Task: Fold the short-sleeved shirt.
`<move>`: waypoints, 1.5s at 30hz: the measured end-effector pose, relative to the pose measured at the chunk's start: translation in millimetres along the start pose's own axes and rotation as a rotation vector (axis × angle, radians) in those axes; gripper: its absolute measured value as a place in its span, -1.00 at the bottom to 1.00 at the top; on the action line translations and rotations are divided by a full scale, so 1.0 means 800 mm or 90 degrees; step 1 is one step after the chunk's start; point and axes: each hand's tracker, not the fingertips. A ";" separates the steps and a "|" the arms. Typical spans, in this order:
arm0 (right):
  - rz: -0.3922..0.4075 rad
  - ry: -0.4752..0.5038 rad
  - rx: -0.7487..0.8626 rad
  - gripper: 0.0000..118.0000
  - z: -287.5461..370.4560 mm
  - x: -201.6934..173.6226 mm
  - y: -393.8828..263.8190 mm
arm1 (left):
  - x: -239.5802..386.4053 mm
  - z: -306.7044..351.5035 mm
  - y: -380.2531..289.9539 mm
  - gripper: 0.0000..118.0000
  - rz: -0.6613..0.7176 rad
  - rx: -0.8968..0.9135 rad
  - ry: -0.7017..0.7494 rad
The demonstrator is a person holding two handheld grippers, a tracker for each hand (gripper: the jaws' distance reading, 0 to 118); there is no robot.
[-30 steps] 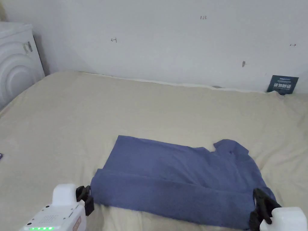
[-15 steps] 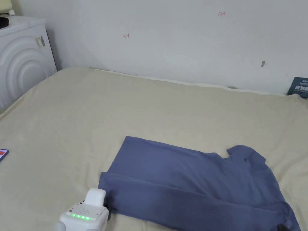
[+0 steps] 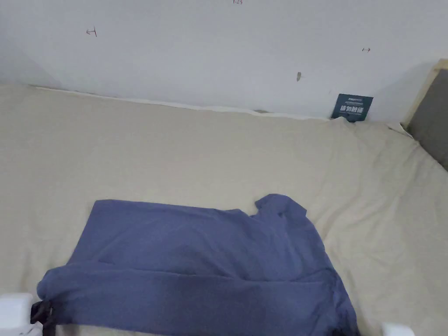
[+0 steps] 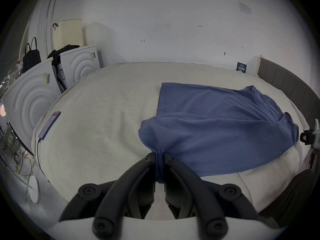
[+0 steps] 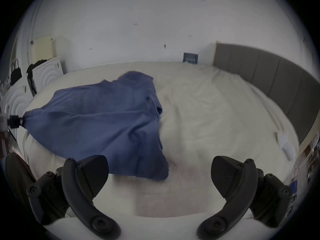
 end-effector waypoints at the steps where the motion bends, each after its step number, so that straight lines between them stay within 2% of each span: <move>1: -0.007 0.013 -0.008 0.71 -0.010 0.000 0.000 | -0.001 -0.002 0.000 -0.84 0.001 -0.002 -0.001; 2: -0.005 0.030 -0.028 0.21 -0.020 0.000 0.000 | -0.002 -0.005 0.001 -0.84 0.003 -0.005 -0.005; 3: 0.009 0.047 -0.049 -0.56 -0.028 -0.001 -0.001 | -0.001 -0.007 -0.004 -0.84 0.007 -0.006 -0.006; 4: 0.034 0.042 -0.065 -0.65 -0.035 -0.005 -0.003 | -0.003 -0.010 -0.005 -0.84 0.016 -0.010 -0.008; 5: 0.056 0.040 -0.033 -0.75 -0.029 -0.016 -0.002 | -0.005 -0.012 -0.005 -0.85 0.024 -0.015 -0.015; 6: 0.062 0.017 -0.016 -0.80 -0.020 -0.023 0.002 | -0.005 -0.013 -0.005 -0.86 0.029 -0.018 -0.021; 10: 0.073 -0.002 0.007 -0.81 0.017 -0.028 0.015 | -0.009 0.000 -0.010 -0.86 0.020 -0.011 -0.040; 14: 0.060 0.023 0.053 -0.84 0.068 -0.035 0.021 | -0.018 0.027 -0.009 -0.86 -0.006 0.000 -0.042; 16: 0.091 0.007 0.059 -0.84 0.086 -0.042 0.018 | -0.028 0.039 -0.016 -0.86 0.005 -0.002 -0.050; 17: 0.109 -0.002 0.053 -0.84 0.094 -0.047 0.012 | -0.033 0.046 -0.021 -0.86 0.014 -0.003 -0.049; 23: 0.092 0.000 0.014 -0.83 0.094 -0.047 -0.057 | -0.052 0.072 -0.071 -0.86 0.022 -0.031 -0.074; 24: 0.092 0.001 0.004 -0.77 0.085 -0.047 -0.068 | -0.047 0.070 -0.078 -0.86 0.021 -0.037 -0.074; 25: 0.090 -0.001 -0.006 -0.50 0.078 -0.046 -0.077 | -0.045 0.066 -0.084 -0.86 0.018 -0.041 -0.073; 26: 0.086 -0.036 -0.010 -0.01 0.076 -0.046 -0.088 | -0.043 0.061 -0.092 -0.78 0.009 -0.031 -0.033; 27: 0.082 -0.085 0.019 0.74 0.080 -0.048 -0.098 | -0.040 0.056 -0.099 -0.16 0.027 -0.010 -0.005; 28: 0.082 -0.092 0.035 1.00 0.088 -0.048 -0.102 | -0.040 0.054 -0.102 0.62 0.049 -0.018 0.000; 29: 0.073 -0.082 0.042 1.00 0.106 -0.048 -0.101 | -0.041 0.054 -0.105 1.00 0.064 -0.033 0.019; 30: 0.040 -0.076 0.094 1.00 0.129 -0.051 -0.095 | -0.043 0.059 -0.106 1.00 0.085 -0.033 0.015; 31: 0.017 -0.069 0.115 1.00 0.147 -0.055 -0.088 | -0.033 0.091 -0.102 1.00 0.094 0.036 -0.005; 32: 0.018 -0.069 0.158 1.00 0.171 -0.064 -0.075 | -0.028 0.105 -0.098 1.00 0.100 0.033 0.005; 34: 0.028 -0.108 0.273 1.00 0.213 -0.082 -0.052 | -0.010 0.132 -0.083 1.00 0.062 0.086 0.101; 35: 0.020 -0.093 0.317 1.00 0.233 -0.093 -0.037 | -0.008 0.146 -0.075 0.99 0.069 0.131 0.108; 37: 0.004 -0.056 0.347 1.00 0.258 -0.116 -0.002 | 0.008 0.181 -0.052 0.95 0.096 0.203 0.046; 41: 0.022 -0.001 0.376 1.00 0.279 -0.156 0.049 | 0.034 0.235 -0.011 0.89 0.063 0.324 0.019; 42: 0.030 -0.006 0.389 0.94 0.283 -0.165 0.054 | 0.040 0.248 -0.004 0.72 0.048 0.352 0.011; 43: 0.042 -0.001 0.409 0.79 0.285 -0.171 0.055 | 0.039 0.247 -0.003 0.42 0.032 0.364 0.008; 44: 0.046 0.008 0.405 0.55 0.286 -0.175 0.058 | 0.042 0.253 0.001 -0.07 0.005 0.372 0.010; 45: 0.043 0.016 0.394 0.02 0.286 -0.178 0.059 | 0.045 0.256 0.006 -0.90 -0.013 0.367 0.021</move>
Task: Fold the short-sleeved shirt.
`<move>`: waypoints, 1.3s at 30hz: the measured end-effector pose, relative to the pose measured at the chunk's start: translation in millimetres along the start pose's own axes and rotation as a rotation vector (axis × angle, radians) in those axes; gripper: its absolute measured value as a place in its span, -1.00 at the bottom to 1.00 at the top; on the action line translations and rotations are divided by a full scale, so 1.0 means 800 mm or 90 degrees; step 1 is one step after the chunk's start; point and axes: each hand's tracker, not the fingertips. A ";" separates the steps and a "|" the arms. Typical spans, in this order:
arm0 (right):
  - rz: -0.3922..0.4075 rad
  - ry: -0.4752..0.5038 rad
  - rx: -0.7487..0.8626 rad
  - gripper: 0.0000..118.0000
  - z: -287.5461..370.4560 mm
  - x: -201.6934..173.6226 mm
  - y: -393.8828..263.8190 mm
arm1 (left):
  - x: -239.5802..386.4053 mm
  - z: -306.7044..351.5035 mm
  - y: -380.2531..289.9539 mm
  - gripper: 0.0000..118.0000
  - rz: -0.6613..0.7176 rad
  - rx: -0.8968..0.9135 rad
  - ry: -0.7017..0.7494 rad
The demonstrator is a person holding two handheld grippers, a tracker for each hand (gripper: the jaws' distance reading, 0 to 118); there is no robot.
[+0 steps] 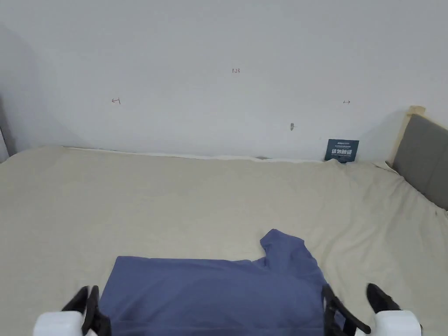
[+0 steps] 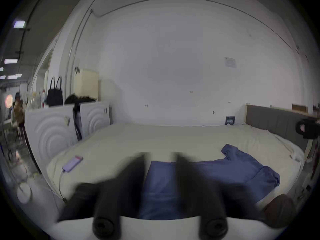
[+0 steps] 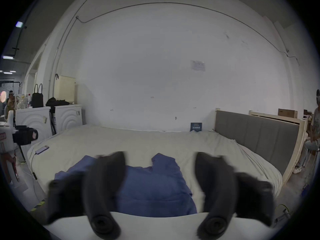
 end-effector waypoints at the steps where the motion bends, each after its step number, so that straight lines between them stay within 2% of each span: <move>1: -0.001 0.005 -0.002 -0.46 -0.001 -0.003 0.000 | 0.001 -0.001 0.001 -0.91 -0.011 -0.006 0.032; 2: 0.014 -0.013 0.007 -0.88 0.000 -0.008 -0.003 | 0.004 -0.002 -0.001 -0.91 -0.001 -0.004 -0.024; 3: 0.025 -0.024 0.016 -0.94 0.001 -0.013 -0.005 | 0.001 -0.003 -0.003 -0.91 0.015 -0.004 -0.054; 11: 0.031 0.029 -0.025 -0.96 -0.038 -0.032 -0.004 | -0.025 -0.063 -0.029 -0.91 0.064 -0.059 -0.041; 14: 0.036 0.049 -0.038 -0.96 -0.059 -0.042 -0.004 | -0.035 -0.112 -0.027 -0.91 0.075 -0.106 -0.044; 16: 0.032 0.063 -0.046 -0.96 -0.073 -0.045 -0.007 | -0.053 -0.157 -0.030 -0.91 0.095 -0.152 -0.116; 18: 0.028 0.076 -0.064 -0.96 -0.088 -0.046 -0.010 | -0.062 -0.213 -0.029 -0.84 0.076 -0.203 -0.102; 19: 0.024 0.077 -0.068 -0.96 -0.094 -0.045 -0.012 | -0.070 -0.243 -0.032 -0.50 0.091 -0.232 -0.096; 20: 0.015 0.080 -0.070 -0.96 -0.098 -0.043 -0.016 | -0.077 -0.273 -0.036 0.12 0.111 -0.253 -0.088; 21: 0.003 0.084 -0.080 -0.96 -0.103 -0.041 -0.019 | -0.083 -0.299 -0.040 0.96 0.123 -0.276 -0.083; 25: 0.012 0.071 -0.125 -0.96 -0.117 -0.035 -0.036 | -0.077 -0.407 -0.053 1.00 0.046 -0.413 -0.042; 31: 0.012 0.054 -0.161 -0.96 -0.129 -0.013 -0.055 | -0.058 -0.523 -0.118 1.00 -0.124 -0.459 -0.028; 35: 0.021 0.039 -0.179 -0.96 -0.140 -0.003 -0.061 | -0.039 -0.550 -0.139 1.00 -0.125 -0.513 -0.059; 37: 0.025 0.038 -0.184 -0.96 -0.144 0.001 -0.062 | -0.032 -0.562 -0.152 0.98 -0.127 -0.513 -0.044; 38: 0.025 0.037 -0.186 -0.96 -0.147 0.004 -0.062 | -0.025 -0.538 -0.127 0.96 -0.132 -0.490 -0.044; 39: 0.026 0.037 -0.188 -0.96 -0.149 0.006 -0.062 | -0.020 -0.532 -0.126 0.84 -0.127 -0.495 -0.052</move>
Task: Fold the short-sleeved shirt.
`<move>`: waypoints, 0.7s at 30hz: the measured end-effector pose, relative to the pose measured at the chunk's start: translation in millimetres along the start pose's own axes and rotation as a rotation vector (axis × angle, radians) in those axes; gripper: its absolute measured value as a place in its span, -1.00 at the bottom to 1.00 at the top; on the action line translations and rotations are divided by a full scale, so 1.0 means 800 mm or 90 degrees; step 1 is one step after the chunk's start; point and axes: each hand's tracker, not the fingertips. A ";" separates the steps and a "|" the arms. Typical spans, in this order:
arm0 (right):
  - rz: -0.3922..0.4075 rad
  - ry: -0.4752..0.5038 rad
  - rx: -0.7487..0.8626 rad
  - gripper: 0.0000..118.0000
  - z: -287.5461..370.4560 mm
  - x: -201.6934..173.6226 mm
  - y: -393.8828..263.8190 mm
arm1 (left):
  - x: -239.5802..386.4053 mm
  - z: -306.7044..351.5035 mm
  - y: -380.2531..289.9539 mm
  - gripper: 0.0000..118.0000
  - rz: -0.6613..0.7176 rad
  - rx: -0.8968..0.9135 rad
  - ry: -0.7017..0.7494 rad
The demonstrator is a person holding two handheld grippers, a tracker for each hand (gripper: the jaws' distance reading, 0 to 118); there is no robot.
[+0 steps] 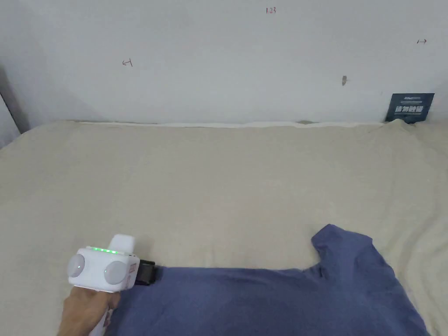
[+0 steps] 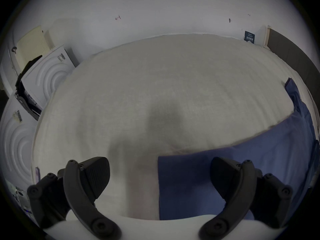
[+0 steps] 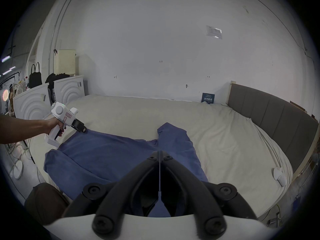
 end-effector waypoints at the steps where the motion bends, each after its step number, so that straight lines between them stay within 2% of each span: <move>1: 0.004 -0.002 0.000 -0.96 -0.002 0.002 -0.001 | 0.007 0.004 -0.006 0.64 0.006 -0.014 -0.020; 2: 0.010 -0.005 -0.001 -0.96 -0.005 0.004 -0.003 | 0.014 0.014 -0.013 0.59 0.021 -0.025 -0.070; 3: 0.016 -0.006 -0.002 -0.95 -0.009 0.006 -0.004 | -0.011 -0.025 -0.001 0.46 0.046 -0.059 -0.095; 4: 0.019 -0.005 -0.007 -0.94 -0.017 0.010 -0.004 | -0.019 -0.024 0.002 0.21 0.038 -0.054 -0.089; 5: 0.020 0.000 -0.014 -0.92 -0.025 0.013 -0.004 | -0.024 -0.020 0.006 -0.11 0.044 -0.049 -0.133; 6: 0.020 0.005 -0.015 -0.88 -0.033 0.018 -0.003 | -0.027 -0.014 0.010 -0.82 0.035 -0.039 -0.125; 7: 0.002 0.021 -0.013 -0.81 -0.044 0.026 -0.002 | 0.000 0.010 -0.001 -0.93 0.008 -0.007 -0.099; 8: -0.034 0.046 -0.008 -0.61 -0.058 0.036 0.000 | 0.003 0.019 -0.001 -0.93 0.009 -0.008 -0.132; 9: -0.057 0.073 -0.009 -0.06 -0.075 0.047 0.003 | 0.002 0.025 -0.001 -0.93 0.013 0.000 -0.157; 10: -0.069 0.083 -0.034 0.51 -0.100 0.060 0.008 | 0.005 0.035 -0.004 -0.93 0.005 0.028 -0.137; 11: -0.054 0.059 -0.076 0.91 -0.133 0.071 0.014 | 0.002 0.040 -0.010 -0.93 0.012 0.047 -0.126; 12: -0.033 0.049 -0.100 1.00 -0.164 0.082 0.017 | 0.000 0.047 -0.012 -0.93 0.027 0.054 -0.125; 14: 0.014 0.006 -0.128 1.00 -0.230 0.110 0.026 | -0.005 0.064 -0.016 -0.93 0.074 0.082 -0.156; 15: 0.020 0.004 -0.159 1.00 -0.262 0.123 0.029 | -0.011 0.061 -0.022 -0.93 0.081 0.096 -0.155; 18: 0.016 -0.001 -0.273 1.00 -0.361 0.158 0.033 | -0.019 0.063 -0.025 -0.93 0.099 0.094 -0.174; 20: 0.006 0.016 -0.309 0.98 -0.407 0.171 0.034 | -0.023 0.063 -0.030 -0.93 0.100 0.099 -0.169; 21: -0.004 0.019 -0.333 0.89 -0.421 0.175 0.035 | -0.026 0.061 -0.031 -0.93 0.098 0.099 -0.168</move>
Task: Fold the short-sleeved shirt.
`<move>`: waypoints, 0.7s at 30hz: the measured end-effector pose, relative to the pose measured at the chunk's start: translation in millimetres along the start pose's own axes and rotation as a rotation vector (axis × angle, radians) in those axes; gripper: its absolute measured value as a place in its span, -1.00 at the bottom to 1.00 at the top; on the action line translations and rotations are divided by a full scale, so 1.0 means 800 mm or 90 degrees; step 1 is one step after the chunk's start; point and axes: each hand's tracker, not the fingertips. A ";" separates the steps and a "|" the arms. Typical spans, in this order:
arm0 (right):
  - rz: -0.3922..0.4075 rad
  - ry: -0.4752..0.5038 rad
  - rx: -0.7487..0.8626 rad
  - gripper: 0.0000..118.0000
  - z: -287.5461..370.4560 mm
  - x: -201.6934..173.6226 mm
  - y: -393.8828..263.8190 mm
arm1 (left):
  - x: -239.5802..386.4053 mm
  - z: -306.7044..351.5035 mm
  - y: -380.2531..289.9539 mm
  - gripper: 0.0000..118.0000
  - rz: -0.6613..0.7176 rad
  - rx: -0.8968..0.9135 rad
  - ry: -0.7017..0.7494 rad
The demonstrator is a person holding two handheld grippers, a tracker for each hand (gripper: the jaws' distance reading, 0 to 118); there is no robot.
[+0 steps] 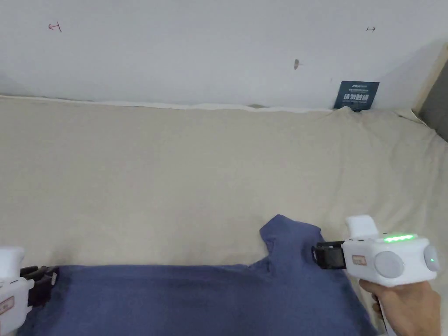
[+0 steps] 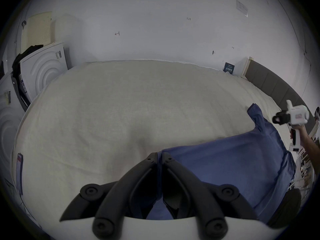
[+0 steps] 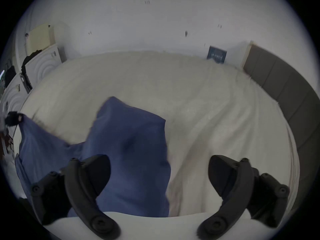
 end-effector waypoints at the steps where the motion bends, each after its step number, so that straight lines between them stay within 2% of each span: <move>1: -0.007 0.021 -0.026 0.80 -0.013 0.002 0.007 | -0.005 -0.002 0.000 -0.93 0.002 -0.001 0.001; 2: -0.010 0.042 -0.062 0.72 -0.027 0.004 0.011 | -0.002 0.001 -0.005 -0.93 0.002 0.000 0.001; 4: -0.008 0.031 -0.128 0.36 -0.045 0.000 0.006 | -0.010 0.000 -0.007 -0.93 0.009 -0.002 -0.004; 5: 0.009 0.027 -0.130 0.32 -0.048 -0.004 -0.001 | -0.014 -0.002 -0.006 -0.93 0.013 -0.004 -0.006; 6: 0.022 0.020 -0.087 0.25 -0.041 -0.005 -0.003 | -0.013 -0.003 -0.007 -0.93 0.014 -0.008 -0.009; 7: 0.016 0.026 -0.082 -0.06 -0.032 -0.004 -0.003 | -0.012 -0.005 -0.007 -0.93 0.013 -0.009 -0.008; 8: 0.007 0.025 -0.070 -0.58 -0.022 -0.006 -0.006 | -0.013 -0.007 -0.007 -0.93 0.014 -0.013 -0.007; 9: 0.024 -0.011 -0.049 -0.97 -0.014 -0.007 -0.008 | -0.014 -0.010 -0.007 -0.93 0.015 -0.017 -0.008; 10: 0.038 0.000 -0.044 -0.97 -0.009 -0.006 -0.010 | -0.002 0.000 -0.012 -0.93 0.016 -0.009 -0.004; 12: 0.029 0.009 -0.021 -0.97 0.010 -0.002 -0.010 | 0.000 0.002 -0.009 -0.93 0.041 -0.002 -0.005; 15: 0.004 0.003 0.065 -0.97 0.052 -0.001 -0.014 | -0.002 0.021 -0.002 -0.93 0.063 0.045 -0.019; 21: 0.006 0.010 0.190 -0.97 0.172 -0.007 -0.032 | -0.024 0.072 0.009 -0.93 0.079 0.091 -0.027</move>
